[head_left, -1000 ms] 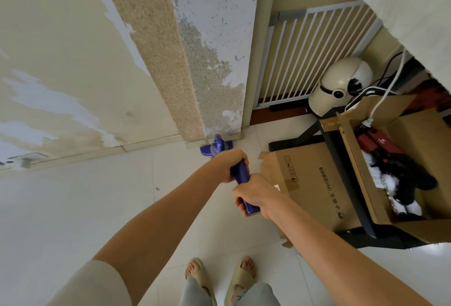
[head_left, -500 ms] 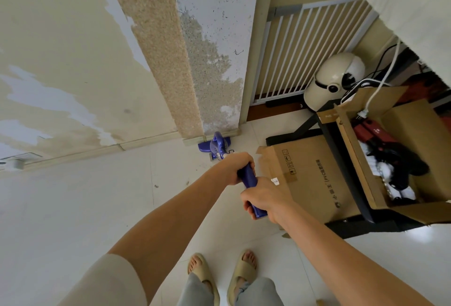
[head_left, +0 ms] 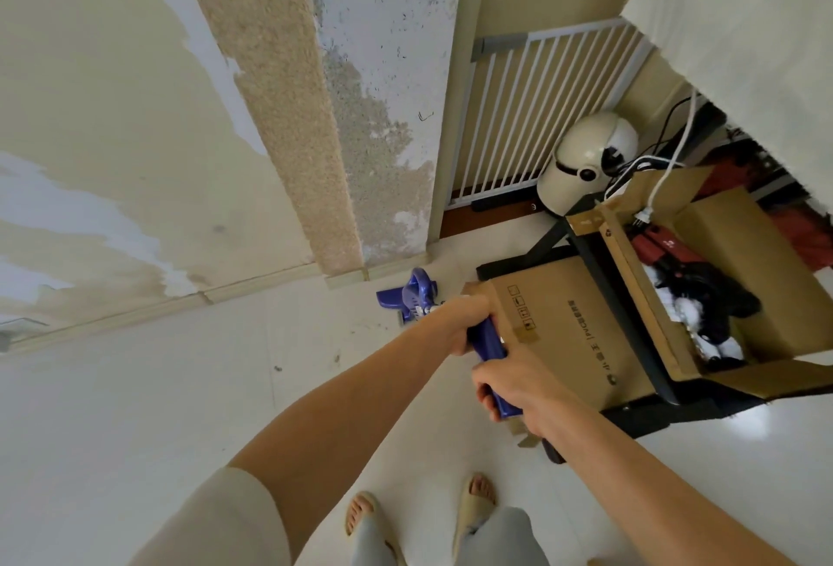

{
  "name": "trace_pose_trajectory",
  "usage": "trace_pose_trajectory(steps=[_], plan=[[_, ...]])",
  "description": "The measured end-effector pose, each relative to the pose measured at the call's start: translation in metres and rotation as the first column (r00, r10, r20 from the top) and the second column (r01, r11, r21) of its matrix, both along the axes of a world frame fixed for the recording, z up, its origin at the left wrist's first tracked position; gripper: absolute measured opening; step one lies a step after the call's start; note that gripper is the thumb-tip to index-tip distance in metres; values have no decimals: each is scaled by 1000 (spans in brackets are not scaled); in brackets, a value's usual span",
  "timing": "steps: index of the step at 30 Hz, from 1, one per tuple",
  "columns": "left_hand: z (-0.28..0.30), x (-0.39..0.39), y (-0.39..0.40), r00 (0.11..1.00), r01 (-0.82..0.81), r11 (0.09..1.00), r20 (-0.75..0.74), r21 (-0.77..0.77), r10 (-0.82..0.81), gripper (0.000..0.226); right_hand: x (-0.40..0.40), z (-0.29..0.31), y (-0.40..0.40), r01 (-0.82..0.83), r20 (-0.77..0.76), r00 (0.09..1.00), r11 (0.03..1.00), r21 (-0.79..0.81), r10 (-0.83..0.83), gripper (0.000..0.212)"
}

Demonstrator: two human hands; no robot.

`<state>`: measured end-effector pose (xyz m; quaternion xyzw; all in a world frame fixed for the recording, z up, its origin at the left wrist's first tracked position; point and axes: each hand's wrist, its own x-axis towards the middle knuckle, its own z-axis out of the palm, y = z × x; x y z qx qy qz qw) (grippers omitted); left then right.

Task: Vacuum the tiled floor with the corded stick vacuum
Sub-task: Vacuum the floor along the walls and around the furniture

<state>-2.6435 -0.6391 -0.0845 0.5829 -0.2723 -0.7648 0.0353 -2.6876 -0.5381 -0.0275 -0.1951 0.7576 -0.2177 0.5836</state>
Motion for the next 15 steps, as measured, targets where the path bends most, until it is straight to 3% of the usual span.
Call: trace_pose_trajectory(steps=[6,15], plan=[[-13,-14,-36,990,-144,989,8,12,144,12,-24,-11,-38,-144,10,990,989,-22,144,27],[-4,-82,-56,974,-221,975,43,-5,221,14,-106,2,-73,-258,109,961,966,11,255,18]])
